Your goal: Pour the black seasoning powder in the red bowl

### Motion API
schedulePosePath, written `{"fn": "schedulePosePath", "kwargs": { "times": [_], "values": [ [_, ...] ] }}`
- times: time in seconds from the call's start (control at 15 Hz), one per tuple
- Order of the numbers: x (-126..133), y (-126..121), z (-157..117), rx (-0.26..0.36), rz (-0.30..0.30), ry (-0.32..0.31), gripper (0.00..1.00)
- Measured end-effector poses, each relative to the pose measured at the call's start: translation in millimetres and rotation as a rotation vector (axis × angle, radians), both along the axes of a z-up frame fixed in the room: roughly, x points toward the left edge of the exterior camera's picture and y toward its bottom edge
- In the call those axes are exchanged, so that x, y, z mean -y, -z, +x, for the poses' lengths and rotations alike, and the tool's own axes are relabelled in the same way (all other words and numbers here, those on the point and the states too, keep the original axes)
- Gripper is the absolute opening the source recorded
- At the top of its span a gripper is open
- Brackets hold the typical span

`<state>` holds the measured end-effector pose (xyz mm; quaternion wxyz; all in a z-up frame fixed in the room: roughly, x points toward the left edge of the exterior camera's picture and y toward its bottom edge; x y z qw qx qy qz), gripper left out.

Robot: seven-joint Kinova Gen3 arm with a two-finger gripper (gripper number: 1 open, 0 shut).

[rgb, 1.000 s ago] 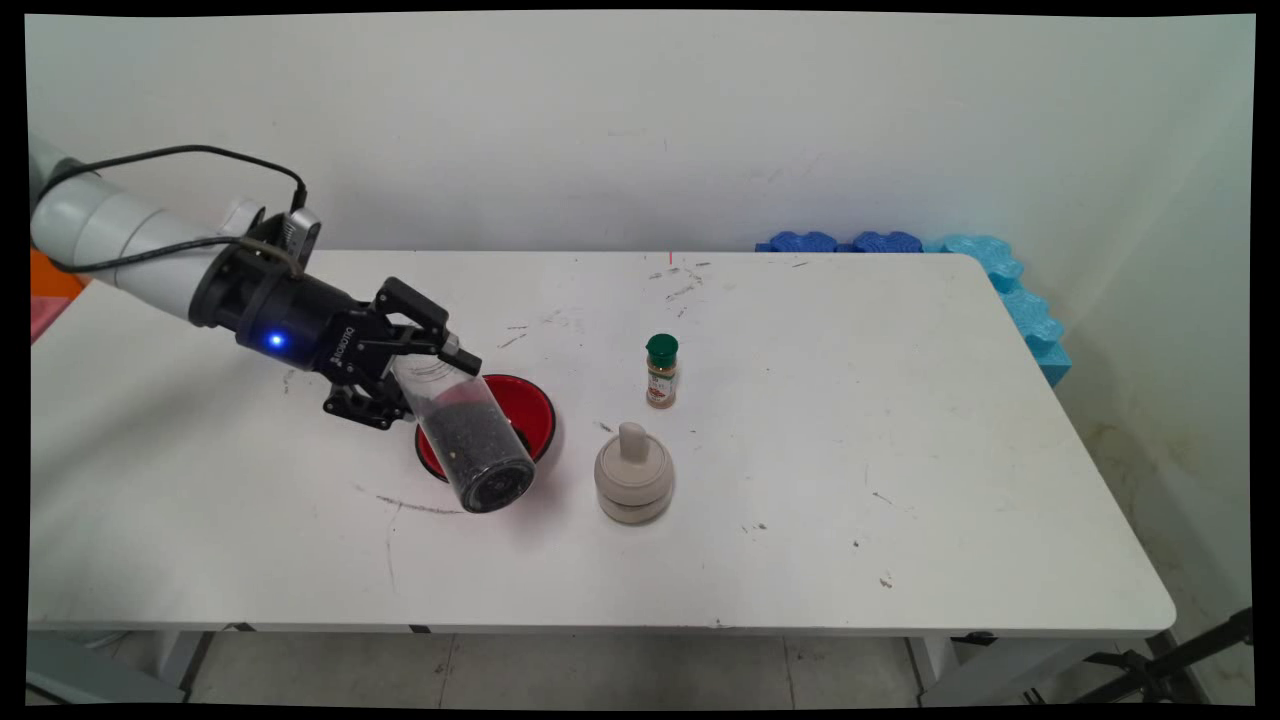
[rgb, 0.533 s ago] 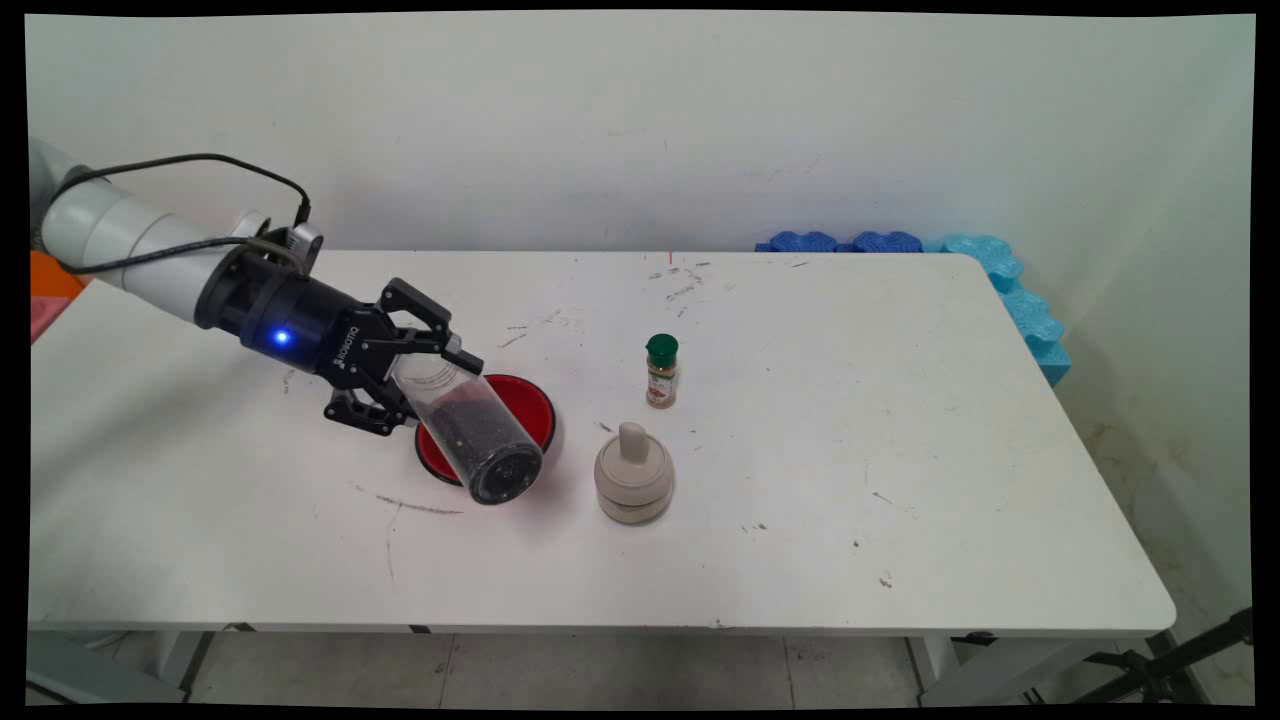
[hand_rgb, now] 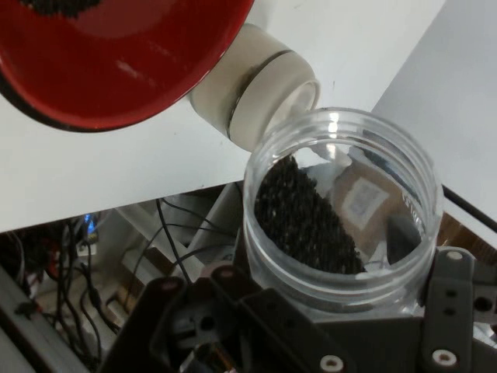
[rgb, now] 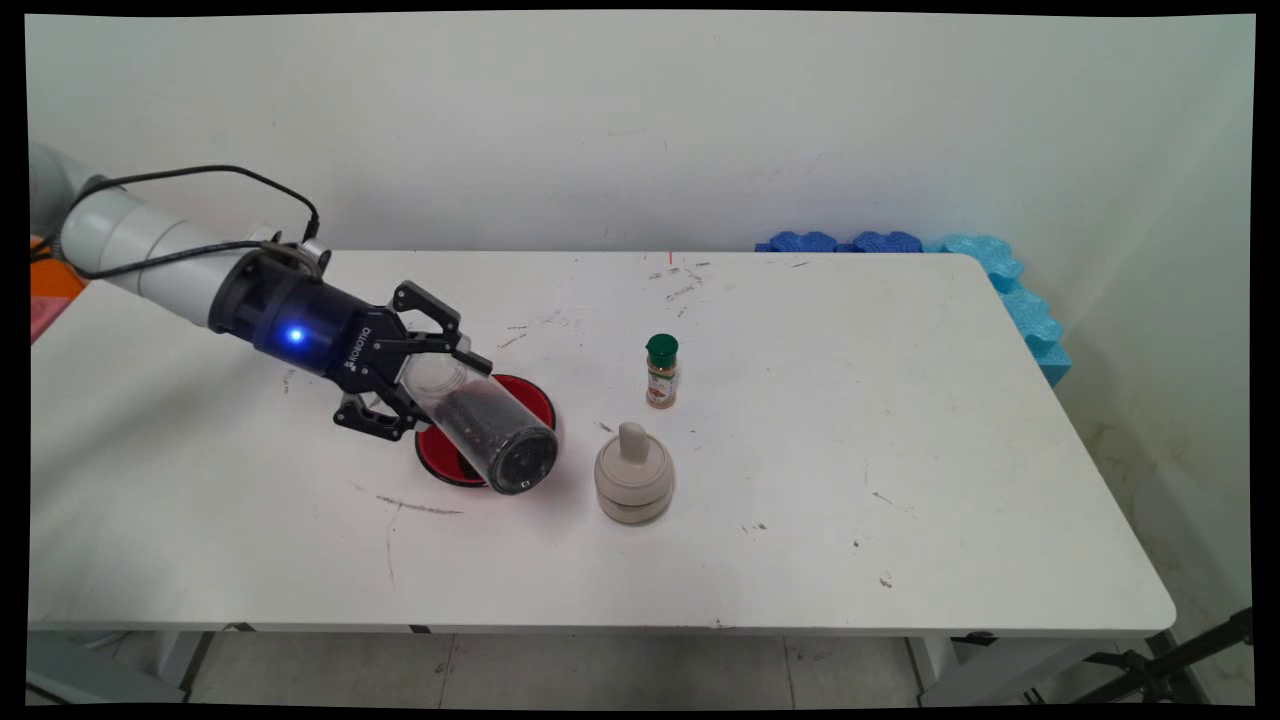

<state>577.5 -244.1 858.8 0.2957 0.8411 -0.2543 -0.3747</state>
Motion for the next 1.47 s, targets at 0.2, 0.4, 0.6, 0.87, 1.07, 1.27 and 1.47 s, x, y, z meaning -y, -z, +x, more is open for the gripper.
{"fn": "schedulePosePath", "kwargs": {
  "times": [0.2, 0.4, 0.6, 0.87, 1.07, 1.27, 1.47],
  "values": [
    [1.8, 2.4, -0.5, -0.016, 0.025, -0.017, 0.0],
    [3.1, 4.4, -0.4, -0.026, 0.043, -0.031, 0.0],
    [4.4, 6.7, -0.3, -0.039, 0.064, -0.048, 0.0],
    [5.1, 10.5, -0.4, -0.059, 0.096, -0.073, 0.0],
    [6.7, 13.1, 0.3, -0.071, 0.114, -0.09, 0.0],
    [9.1, 16.0, 1.2, -0.087, 0.131, -0.107, 0.0],
    [10.2, 17.9, 0.8, -0.101, 0.142, -0.114, 0.0]
  ]
}}
